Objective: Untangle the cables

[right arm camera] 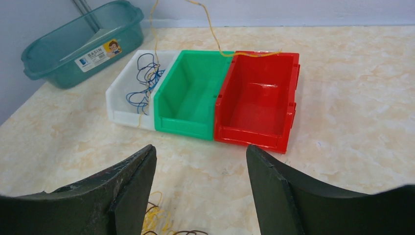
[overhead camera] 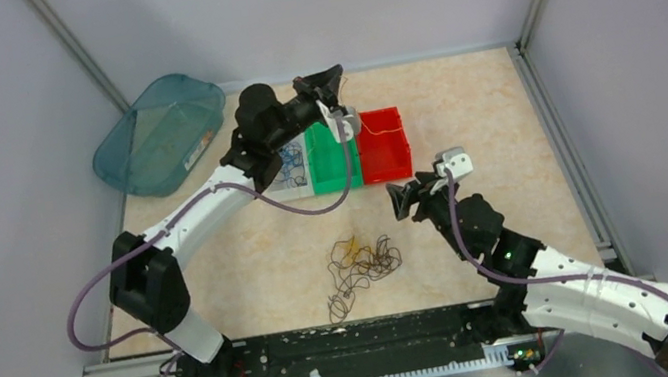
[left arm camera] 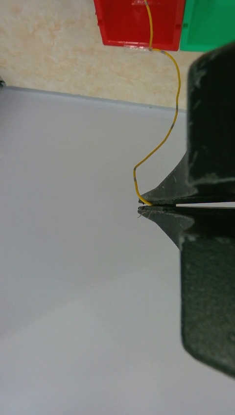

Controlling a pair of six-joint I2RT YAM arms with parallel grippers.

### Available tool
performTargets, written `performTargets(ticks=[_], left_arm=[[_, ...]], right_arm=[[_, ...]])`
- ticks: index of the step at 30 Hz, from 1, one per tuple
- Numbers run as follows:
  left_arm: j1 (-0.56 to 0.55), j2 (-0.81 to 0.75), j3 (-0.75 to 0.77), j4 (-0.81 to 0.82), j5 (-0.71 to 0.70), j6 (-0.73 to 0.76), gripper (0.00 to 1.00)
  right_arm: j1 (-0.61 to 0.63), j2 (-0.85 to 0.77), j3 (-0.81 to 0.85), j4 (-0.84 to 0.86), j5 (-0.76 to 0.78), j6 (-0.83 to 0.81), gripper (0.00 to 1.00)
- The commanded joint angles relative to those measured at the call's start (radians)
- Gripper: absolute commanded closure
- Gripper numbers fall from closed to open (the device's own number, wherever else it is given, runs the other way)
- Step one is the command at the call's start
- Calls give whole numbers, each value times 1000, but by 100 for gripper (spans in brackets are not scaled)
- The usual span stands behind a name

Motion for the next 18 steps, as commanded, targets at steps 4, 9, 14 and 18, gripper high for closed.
performTargets(ticks=[4,9,14,18], left_arm=[[1,69,200,68,93,-92,100],[-8,76,263,0,105,-142,100],[-2,85,218,15,77,-104,100],[23,86,112,54,81,-23,100]], right_arm=[[-25,-7,6,34,6,2,32],[-45,-9,4,32,-8,11,32],[-52,-26,-5,26,-13,20,32],[-53,-51,-19,11,-5,27,32]])
